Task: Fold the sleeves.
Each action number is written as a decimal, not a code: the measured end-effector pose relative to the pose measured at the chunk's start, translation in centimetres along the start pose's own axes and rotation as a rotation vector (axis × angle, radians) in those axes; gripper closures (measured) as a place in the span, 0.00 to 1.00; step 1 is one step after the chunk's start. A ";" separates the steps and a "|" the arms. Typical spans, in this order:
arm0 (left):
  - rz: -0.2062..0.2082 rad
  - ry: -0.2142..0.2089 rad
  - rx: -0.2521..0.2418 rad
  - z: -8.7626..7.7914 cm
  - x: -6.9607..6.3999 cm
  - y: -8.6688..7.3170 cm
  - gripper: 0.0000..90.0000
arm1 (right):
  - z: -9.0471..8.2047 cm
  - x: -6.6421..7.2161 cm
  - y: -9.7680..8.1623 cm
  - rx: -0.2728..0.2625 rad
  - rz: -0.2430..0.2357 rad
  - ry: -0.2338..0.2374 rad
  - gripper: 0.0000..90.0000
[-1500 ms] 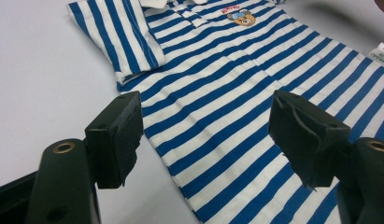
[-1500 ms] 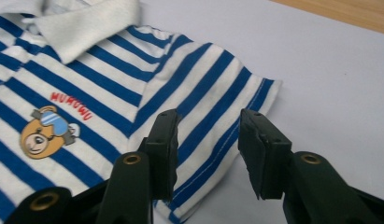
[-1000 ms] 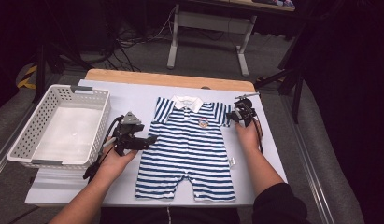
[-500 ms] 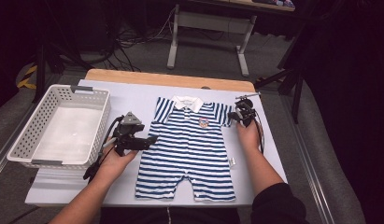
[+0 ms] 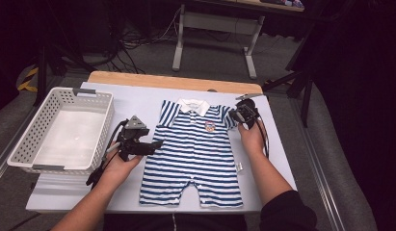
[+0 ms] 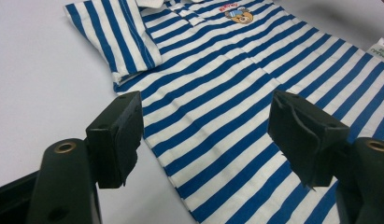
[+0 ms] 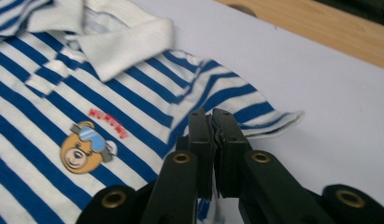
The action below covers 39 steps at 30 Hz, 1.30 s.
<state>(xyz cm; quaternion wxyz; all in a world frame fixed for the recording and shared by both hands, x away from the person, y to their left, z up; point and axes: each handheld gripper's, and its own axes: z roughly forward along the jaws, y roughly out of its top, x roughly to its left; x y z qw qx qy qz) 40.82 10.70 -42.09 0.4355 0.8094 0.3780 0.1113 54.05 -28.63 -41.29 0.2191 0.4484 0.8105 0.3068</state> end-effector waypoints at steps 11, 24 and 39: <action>-0.001 0.003 0.002 -0.2 0.0 -0.3 0.31 | 1.7 2.8 1.1 0.006 -0.096 0.039 0.96; 0.006 -0.002 0.006 0.1 -0.1 -0.3 0.31 | 2.4 4.0 1.1 0.013 -0.145 0.139 0.85; 0.018 -0.011 0.011 0.6 -0.3 -0.1 0.31 | -0.8 0.1 1.2 -0.051 -0.015 0.019 0.81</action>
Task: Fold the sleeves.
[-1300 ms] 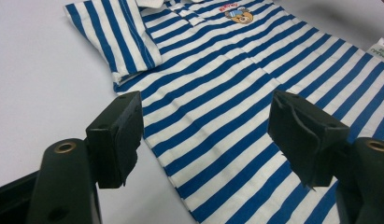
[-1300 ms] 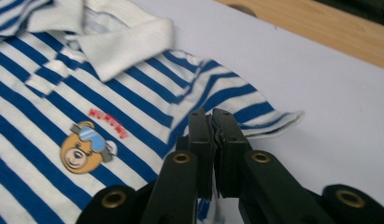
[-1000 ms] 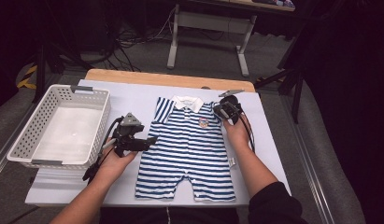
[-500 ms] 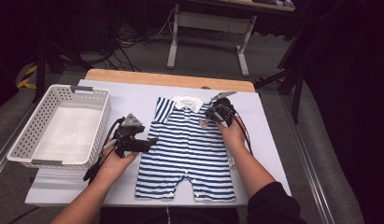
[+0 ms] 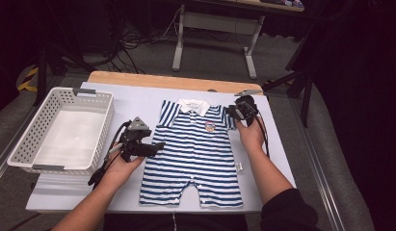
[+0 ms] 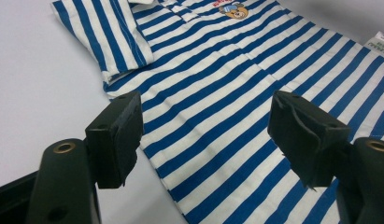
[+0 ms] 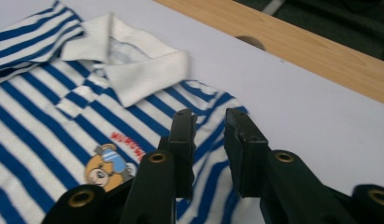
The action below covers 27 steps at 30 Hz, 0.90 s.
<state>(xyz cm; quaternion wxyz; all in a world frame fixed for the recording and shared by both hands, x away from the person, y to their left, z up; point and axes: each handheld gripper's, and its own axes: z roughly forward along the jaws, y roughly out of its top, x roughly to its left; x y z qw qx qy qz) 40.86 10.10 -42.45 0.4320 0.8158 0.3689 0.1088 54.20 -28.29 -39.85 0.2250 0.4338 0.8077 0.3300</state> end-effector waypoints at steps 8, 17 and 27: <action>-0.006 0.007 0.007 -0.2 0.1 -0.3 0.31 | 1.7 -3.1 -0.1 0.048 0.113 -0.077 0.77; -0.022 0.025 0.003 -0.7 0.3 -0.9 0.31 | 4.0 -4.4 -0.5 0.168 0.171 -0.111 0.74; -0.016 0.016 0.008 -0.6 0.1 -0.8 0.31 | 5.0 -4.3 -1.1 0.252 0.207 -0.047 0.90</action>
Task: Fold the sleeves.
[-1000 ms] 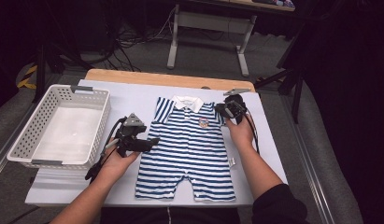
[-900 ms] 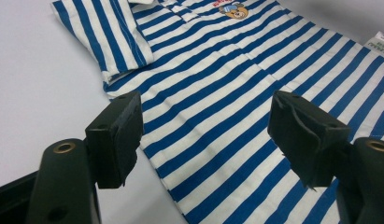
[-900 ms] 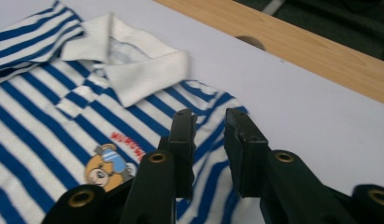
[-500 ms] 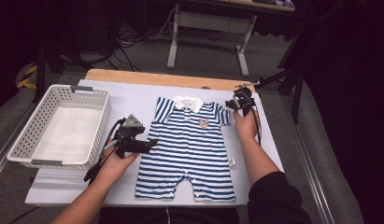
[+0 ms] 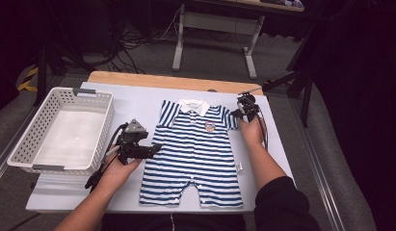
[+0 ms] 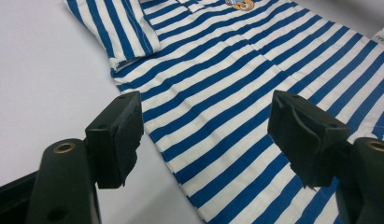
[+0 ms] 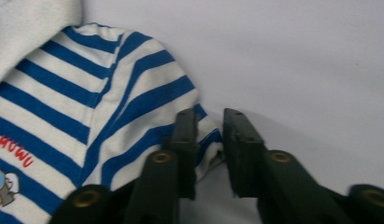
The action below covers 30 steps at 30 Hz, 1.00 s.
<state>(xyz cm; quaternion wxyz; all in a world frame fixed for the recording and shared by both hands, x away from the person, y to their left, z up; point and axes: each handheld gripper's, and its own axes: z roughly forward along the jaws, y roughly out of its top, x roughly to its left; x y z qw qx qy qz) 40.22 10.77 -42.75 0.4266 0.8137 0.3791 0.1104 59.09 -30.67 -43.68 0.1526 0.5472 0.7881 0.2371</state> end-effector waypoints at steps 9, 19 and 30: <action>-0.012 -0.017 -0.005 0.0 0.1 0.0 0.31 | -1.6 -0.2 0.5 -0.087 -0.049 -0.076 0.98; -0.012 -0.013 0.003 0.1 0.0 -0.1 0.31 | -2.6 -0.6 0.7 -0.153 -0.068 -0.142 0.98; -0.003 -0.009 0.003 0.2 0.0 -0.1 0.31 | -3.4 2.0 1.4 -0.192 -0.136 -0.101 0.97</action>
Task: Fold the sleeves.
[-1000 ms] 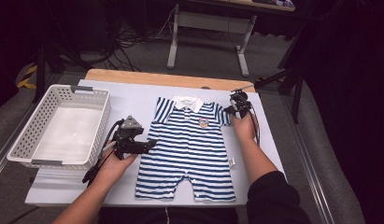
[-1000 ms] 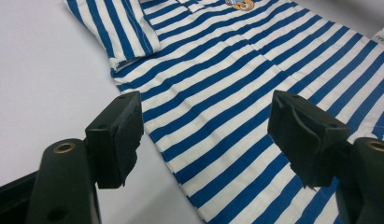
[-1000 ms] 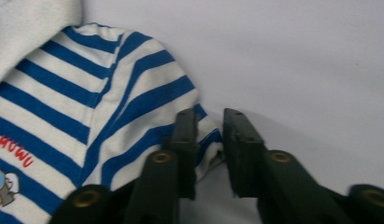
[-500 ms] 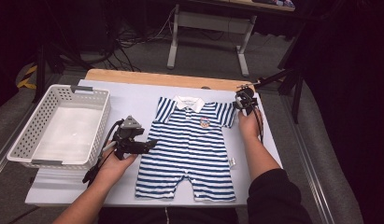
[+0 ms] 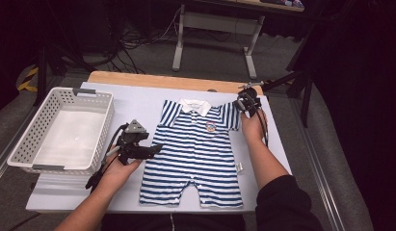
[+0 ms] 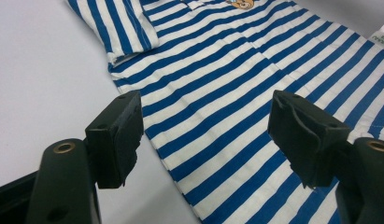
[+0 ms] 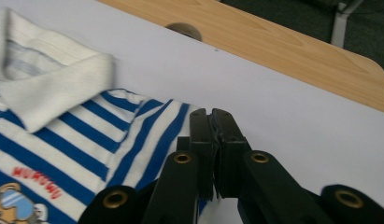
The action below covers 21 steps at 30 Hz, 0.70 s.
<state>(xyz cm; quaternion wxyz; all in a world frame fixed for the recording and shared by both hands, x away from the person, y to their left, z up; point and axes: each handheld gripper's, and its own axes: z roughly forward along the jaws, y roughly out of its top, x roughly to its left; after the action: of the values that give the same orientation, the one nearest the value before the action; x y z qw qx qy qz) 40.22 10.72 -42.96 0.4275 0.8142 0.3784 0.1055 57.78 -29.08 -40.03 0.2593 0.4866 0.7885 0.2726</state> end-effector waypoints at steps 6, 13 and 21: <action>-0.009 0.001 -0.001 -0.1 0.1 -0.1 0.31 | 0.0 2.3 0.7 -0.019 -0.047 0.052 0.97; -0.010 0.000 -0.005 -0.2 0.1 -0.1 0.31 | -0.2 4.0 1.2 -0.050 -0.078 0.071 0.97; -0.014 -0.012 -0.010 0.0 0.0 0.0 0.33 | -1.9 2.3 1.3 -0.086 -0.029 0.061 0.97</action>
<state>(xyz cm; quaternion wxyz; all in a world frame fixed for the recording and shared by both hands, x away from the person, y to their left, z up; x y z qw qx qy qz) 40.26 10.74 -42.94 0.4346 0.8101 0.3808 0.0994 56.36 -26.87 -38.10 0.2598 0.4552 0.7904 0.3172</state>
